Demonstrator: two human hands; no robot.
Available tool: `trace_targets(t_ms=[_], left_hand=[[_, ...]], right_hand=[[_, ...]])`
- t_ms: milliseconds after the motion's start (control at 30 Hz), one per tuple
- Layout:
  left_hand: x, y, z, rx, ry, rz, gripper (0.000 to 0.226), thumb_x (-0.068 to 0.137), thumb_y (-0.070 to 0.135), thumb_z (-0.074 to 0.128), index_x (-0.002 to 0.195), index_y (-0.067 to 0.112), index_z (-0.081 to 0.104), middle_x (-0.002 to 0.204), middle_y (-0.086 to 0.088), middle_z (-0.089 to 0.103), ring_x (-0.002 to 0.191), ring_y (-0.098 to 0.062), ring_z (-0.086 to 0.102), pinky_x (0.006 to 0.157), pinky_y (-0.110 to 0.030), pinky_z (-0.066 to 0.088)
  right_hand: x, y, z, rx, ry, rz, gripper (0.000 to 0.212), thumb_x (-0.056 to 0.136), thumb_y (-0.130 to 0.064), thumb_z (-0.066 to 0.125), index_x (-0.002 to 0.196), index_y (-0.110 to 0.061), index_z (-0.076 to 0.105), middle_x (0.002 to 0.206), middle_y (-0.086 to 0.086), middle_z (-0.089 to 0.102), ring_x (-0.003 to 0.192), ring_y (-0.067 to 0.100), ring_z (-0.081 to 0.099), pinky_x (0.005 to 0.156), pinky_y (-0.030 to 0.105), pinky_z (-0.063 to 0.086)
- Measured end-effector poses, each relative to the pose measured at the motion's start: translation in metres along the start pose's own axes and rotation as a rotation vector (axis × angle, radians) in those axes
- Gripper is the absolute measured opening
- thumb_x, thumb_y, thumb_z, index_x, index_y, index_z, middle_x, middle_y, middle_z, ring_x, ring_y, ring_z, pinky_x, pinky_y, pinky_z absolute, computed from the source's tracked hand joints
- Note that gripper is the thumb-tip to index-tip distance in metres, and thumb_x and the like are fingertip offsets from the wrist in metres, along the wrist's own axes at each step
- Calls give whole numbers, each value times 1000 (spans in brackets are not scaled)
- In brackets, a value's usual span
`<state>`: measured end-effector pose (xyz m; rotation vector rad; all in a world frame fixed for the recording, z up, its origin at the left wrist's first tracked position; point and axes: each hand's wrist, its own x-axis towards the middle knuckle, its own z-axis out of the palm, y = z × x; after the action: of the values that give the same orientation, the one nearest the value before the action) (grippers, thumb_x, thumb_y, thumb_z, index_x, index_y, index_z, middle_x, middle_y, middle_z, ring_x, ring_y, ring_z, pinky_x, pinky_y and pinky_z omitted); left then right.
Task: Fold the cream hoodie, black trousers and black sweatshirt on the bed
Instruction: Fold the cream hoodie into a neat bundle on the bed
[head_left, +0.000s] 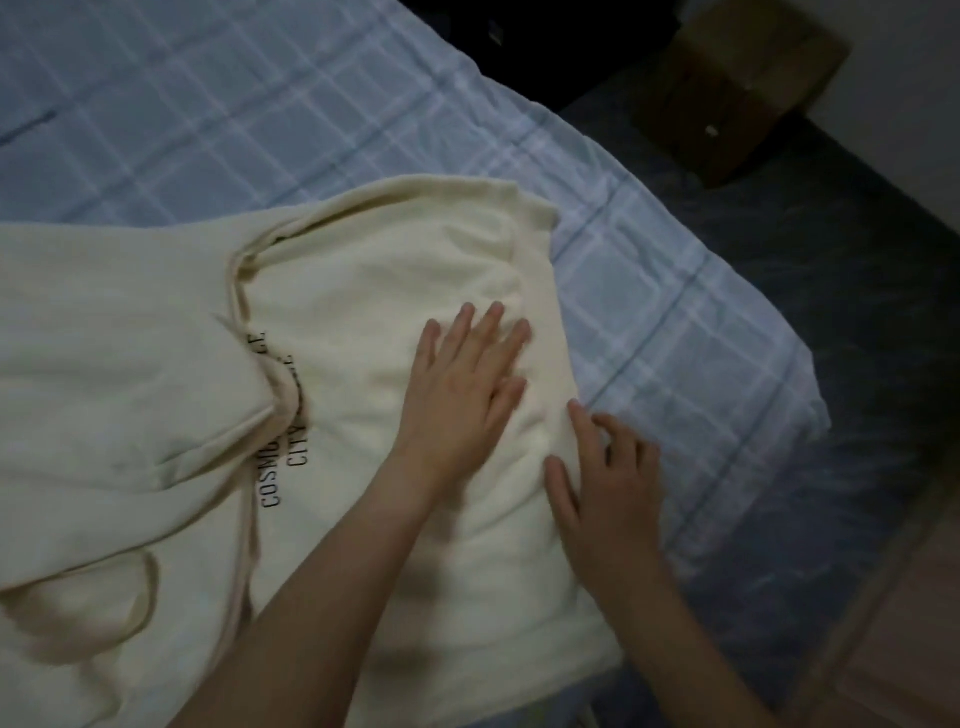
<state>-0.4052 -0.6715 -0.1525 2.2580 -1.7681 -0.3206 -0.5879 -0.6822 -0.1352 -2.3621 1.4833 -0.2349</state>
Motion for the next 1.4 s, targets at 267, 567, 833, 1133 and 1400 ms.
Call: trace_targets(t_ms=[267,567,833,1133,1400], left_hand=[[18,23,0,70,17,-124,52,87,52,41,130,28,57,145,-8,46,131,-31,40,106,-44,30],[63,66,5,103,-114,-388,87,66,64,69,127,12,35,127,-20,38,108,-35,42,86,-41,39],[50,23,-26,-263,-126,-145,61,72,22,66,126,31,39,97,-6,47,78,-26,55,62,-21,39],[48,3,-29,-317,-195,-111,40,80,28,68,120,32,66,98,3,44,81,-13,51,72,-22,38],[31,1,-27,-678,14,-315,46,66,29,85,110,31,70,94,16,59,84,-1,59,76,-13,46]], right_hand=[[1,11,-12,185,-222,52,67,90,-46,61,149,-30,34,110,-3,37,83,9,44,72,23,39],[-7,33,-18,395,-424,43,71,87,-42,62,145,-51,23,130,-8,55,114,15,55,90,32,46],[-12,45,-18,468,-382,-120,72,92,-28,64,139,-66,25,130,-15,57,113,3,53,90,17,41],[-7,53,-23,537,-545,-196,46,98,-25,56,131,-54,48,108,-17,55,97,7,60,84,26,50],[-18,42,-30,851,-472,81,56,83,-2,74,111,-51,70,109,-18,68,99,-4,64,78,7,46]])
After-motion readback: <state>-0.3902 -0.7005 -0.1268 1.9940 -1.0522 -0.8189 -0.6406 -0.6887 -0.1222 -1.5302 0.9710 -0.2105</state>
